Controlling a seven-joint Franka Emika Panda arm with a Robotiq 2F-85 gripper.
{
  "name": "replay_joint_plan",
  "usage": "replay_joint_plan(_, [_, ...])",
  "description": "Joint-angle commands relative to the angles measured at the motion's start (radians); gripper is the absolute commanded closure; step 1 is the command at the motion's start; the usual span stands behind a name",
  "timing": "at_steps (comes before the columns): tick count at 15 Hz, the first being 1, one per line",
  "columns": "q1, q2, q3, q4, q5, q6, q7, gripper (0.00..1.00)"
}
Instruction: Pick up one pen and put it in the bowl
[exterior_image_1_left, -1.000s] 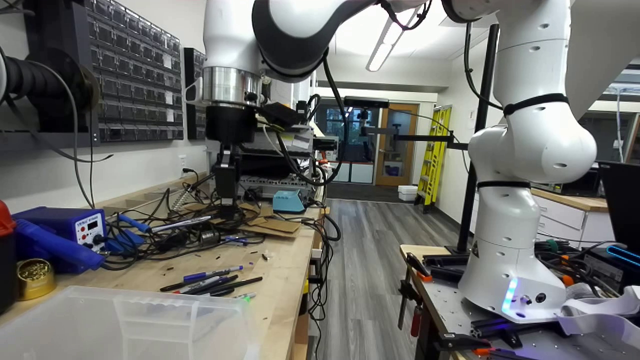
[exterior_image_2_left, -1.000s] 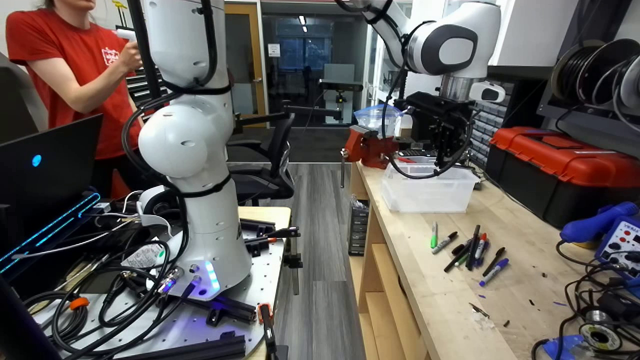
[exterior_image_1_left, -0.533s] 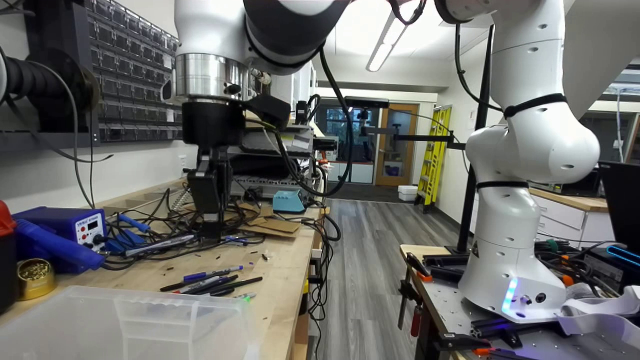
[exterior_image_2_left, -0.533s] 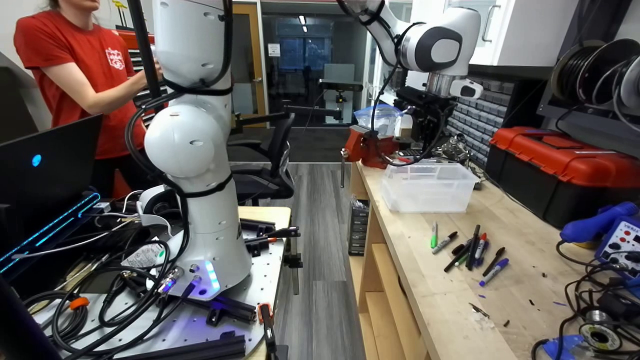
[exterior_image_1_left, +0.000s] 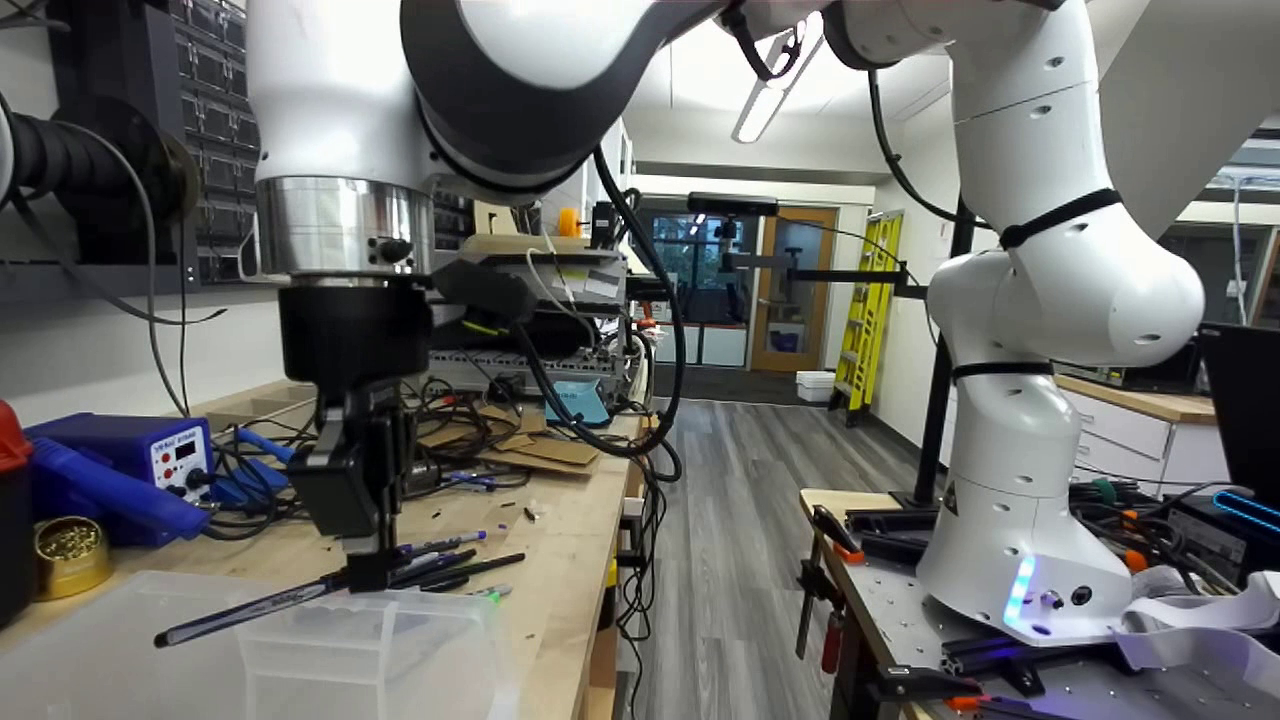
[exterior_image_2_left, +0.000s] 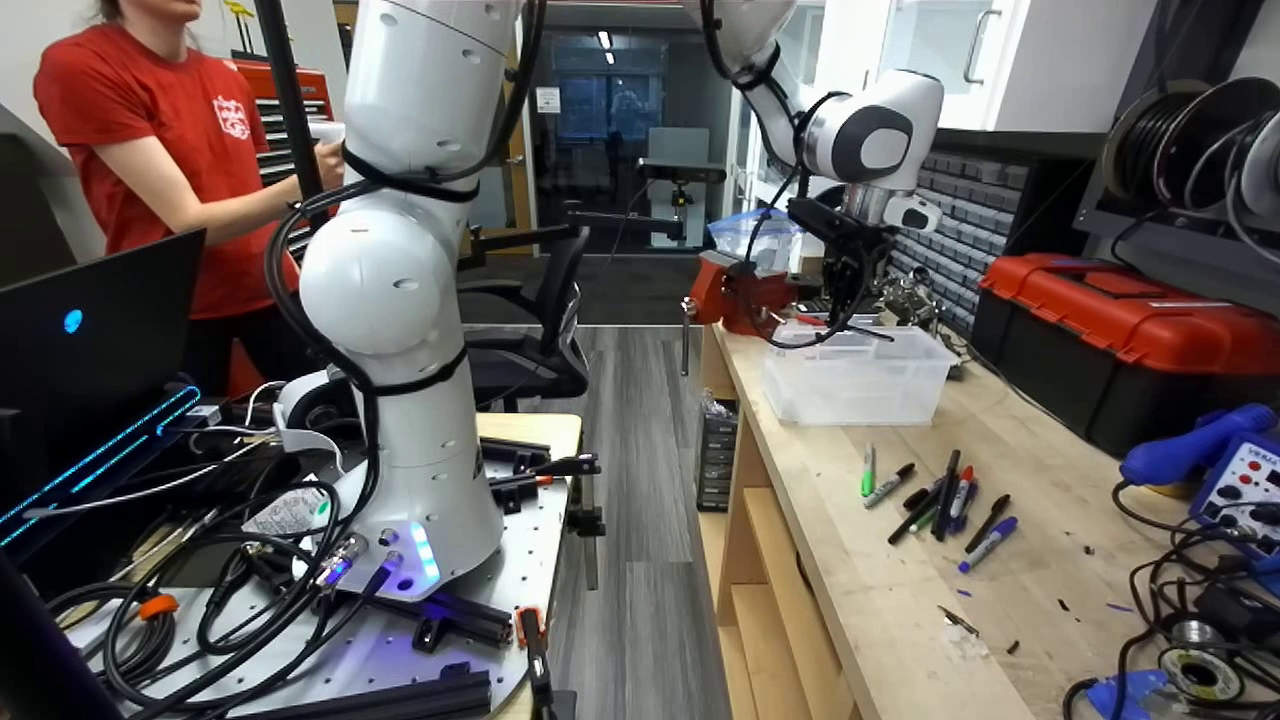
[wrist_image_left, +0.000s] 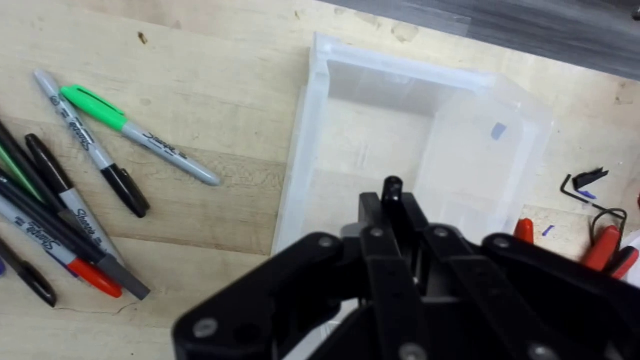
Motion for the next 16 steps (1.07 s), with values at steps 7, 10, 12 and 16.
replay_joint_plan(7, [-0.002,0.016,-0.006,0.02,0.022,0.05,-0.009,0.34])
replay_joint_plan(10, [-0.02,-0.031,-0.007,0.004,0.037,0.044,-0.027,0.15])
replay_joint_plan(12, [-0.027,-0.053,-0.013,0.0,0.036,0.038,-0.029,0.02])
replay_joint_plan(16, [-0.016,-0.012,-0.018,0.042,0.016,0.038,-0.009,0.01])
